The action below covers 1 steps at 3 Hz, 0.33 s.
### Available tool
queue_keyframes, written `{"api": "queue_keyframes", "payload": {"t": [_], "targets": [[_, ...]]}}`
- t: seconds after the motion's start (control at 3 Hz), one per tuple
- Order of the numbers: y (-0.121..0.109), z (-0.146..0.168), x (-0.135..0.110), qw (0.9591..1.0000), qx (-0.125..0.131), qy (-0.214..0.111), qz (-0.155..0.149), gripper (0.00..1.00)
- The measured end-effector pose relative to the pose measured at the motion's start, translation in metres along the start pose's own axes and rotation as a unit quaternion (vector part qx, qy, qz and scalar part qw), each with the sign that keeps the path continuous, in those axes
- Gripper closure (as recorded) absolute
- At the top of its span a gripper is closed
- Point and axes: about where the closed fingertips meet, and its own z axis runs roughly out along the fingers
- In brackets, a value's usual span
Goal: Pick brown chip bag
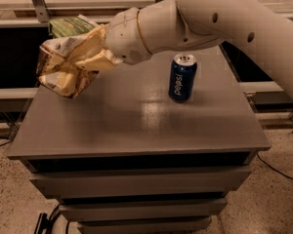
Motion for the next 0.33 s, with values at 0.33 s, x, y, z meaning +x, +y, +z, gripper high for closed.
{"api": "queue_keyframes", "payload": {"t": [0.33], "targets": [[0.0000,0.0001,-0.0001,1.0000,0.000,0.000,0.000,1.00]]}}
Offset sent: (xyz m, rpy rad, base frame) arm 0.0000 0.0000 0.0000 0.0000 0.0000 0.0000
